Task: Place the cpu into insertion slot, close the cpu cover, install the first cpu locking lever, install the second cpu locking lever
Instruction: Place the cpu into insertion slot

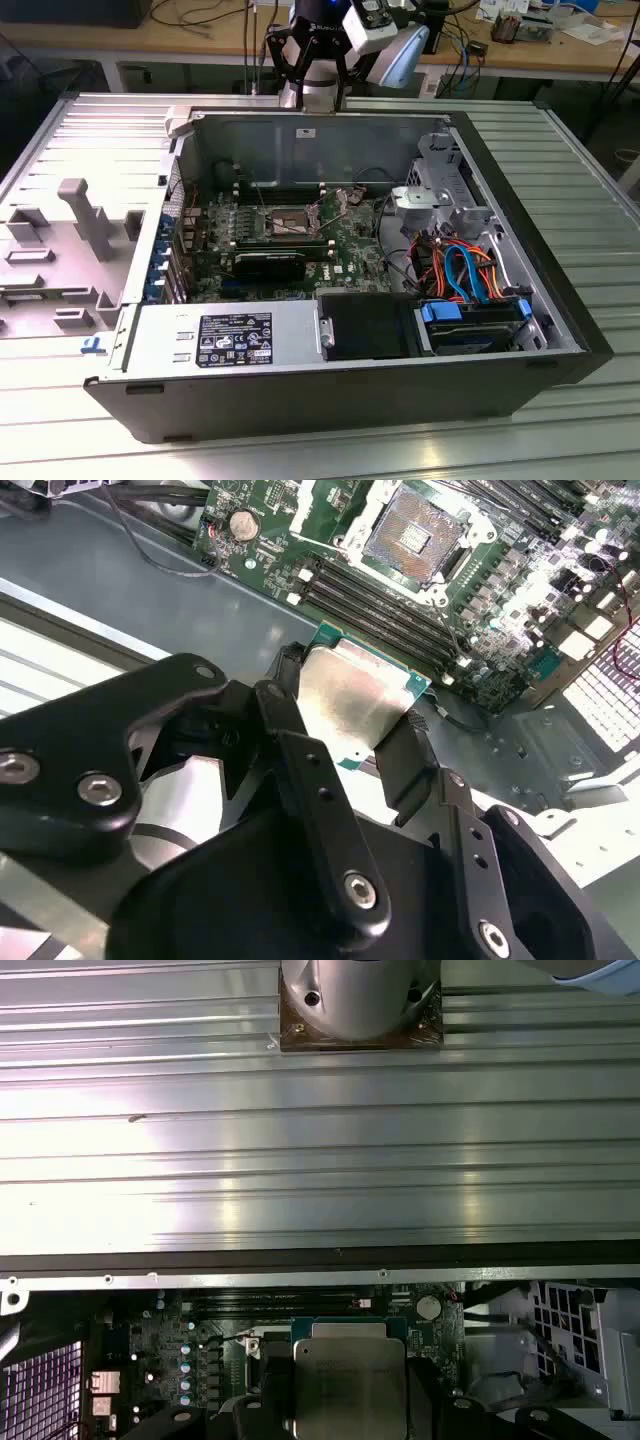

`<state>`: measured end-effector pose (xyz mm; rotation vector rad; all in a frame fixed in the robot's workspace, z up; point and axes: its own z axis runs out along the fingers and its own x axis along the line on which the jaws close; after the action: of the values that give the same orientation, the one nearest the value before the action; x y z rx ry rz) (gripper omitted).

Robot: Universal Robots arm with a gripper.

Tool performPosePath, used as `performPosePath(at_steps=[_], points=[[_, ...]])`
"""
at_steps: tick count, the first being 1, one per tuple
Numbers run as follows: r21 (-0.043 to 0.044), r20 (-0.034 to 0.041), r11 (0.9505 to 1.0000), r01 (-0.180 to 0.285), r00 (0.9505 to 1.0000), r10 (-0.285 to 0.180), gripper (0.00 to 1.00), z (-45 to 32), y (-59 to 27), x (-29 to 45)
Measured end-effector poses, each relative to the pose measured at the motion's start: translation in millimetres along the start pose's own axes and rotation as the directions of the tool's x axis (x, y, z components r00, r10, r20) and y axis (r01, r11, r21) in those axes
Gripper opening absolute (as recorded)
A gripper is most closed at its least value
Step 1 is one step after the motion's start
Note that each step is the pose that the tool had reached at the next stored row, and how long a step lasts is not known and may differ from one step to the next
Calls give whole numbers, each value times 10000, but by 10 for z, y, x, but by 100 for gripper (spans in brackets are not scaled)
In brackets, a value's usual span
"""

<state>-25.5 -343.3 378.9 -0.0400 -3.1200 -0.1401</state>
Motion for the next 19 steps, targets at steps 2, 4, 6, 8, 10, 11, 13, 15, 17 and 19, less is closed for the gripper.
performPosePath(at_steps=[2,4,6,8,10,11,13,15,17,19], points=[[1,-1,10000,1,10000,-1,55,2,0,3],[1,-1,10000,1,10000,-1,55,9,-1,3],[0,0,10000,1,10000,-1,55,13,-1,3],[1,0,10000,1,10000,-1,55,15,-2,4],[0,0,10000,0,10000,0,55,18,-2,4],[0,0,10000,0,10000,0,55,20,-2,4],[0,0,10000,0,10000,0,55,23,-2,4],[0,0,10000,0,10000,0,55,30,-3,4],[1,0,10000,0,10000,0,55,36,-3,4],[1,0,10000,0,10000,0,55,41,-4,4]])
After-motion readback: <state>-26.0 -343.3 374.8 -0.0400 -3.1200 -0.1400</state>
